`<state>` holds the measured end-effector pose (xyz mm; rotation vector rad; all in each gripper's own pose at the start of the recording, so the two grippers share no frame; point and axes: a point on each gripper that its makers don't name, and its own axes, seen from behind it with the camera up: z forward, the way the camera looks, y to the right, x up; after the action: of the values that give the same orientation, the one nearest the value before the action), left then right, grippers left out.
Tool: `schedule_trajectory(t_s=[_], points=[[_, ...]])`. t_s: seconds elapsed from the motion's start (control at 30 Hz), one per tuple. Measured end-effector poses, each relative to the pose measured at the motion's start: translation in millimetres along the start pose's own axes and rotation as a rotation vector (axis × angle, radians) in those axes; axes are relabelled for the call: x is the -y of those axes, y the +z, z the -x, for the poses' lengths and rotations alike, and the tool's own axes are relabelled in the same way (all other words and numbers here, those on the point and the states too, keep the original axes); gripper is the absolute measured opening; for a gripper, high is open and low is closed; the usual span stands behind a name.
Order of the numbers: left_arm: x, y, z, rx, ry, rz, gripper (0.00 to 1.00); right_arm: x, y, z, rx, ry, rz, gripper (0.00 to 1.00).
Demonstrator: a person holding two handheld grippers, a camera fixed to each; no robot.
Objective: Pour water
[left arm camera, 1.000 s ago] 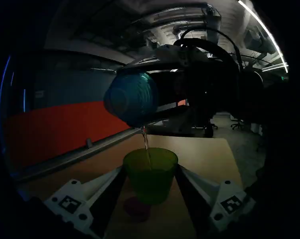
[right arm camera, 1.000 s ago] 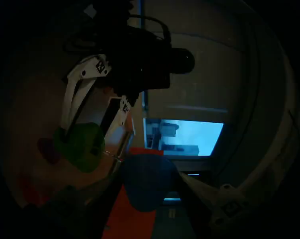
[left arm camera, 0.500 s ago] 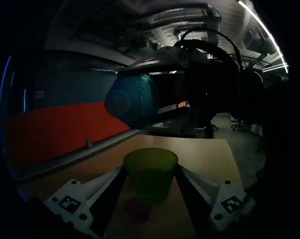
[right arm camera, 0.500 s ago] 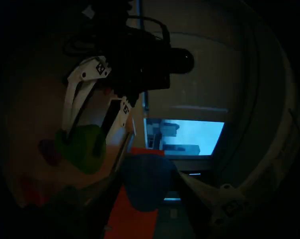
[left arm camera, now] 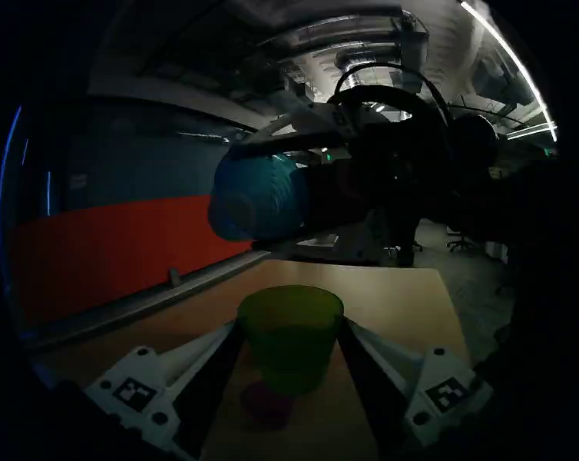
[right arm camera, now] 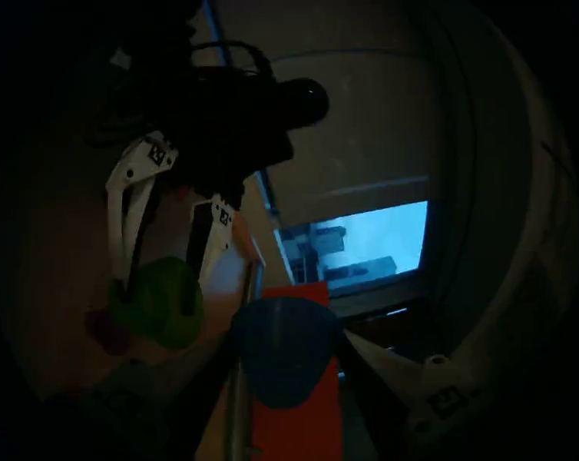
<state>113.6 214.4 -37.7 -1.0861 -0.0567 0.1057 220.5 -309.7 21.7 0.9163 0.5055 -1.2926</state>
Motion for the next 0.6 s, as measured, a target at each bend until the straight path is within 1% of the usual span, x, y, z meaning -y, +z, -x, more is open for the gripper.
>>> schedule_trajectory(t_s=[0.17, 0.37, 0.6], points=[[1.3, -0.5, -1.0, 0.0, 0.002, -0.003, 0.85, -0.1, -0.9, 3.7, -0.01, 0.121, 0.011, 0.95], [3.6, -1.3, -0.6, -0.001, 0.002, -0.012, 0.85, -0.6, -3.1, 5.7, -0.022, 0.28, 0.028, 0.95], [5.7, -1.9, -1.2, 0.0, 0.005, -0.02, 0.85, 3.2, -5.4, 6.0, -0.035, 0.527, 0.026, 0.95]])
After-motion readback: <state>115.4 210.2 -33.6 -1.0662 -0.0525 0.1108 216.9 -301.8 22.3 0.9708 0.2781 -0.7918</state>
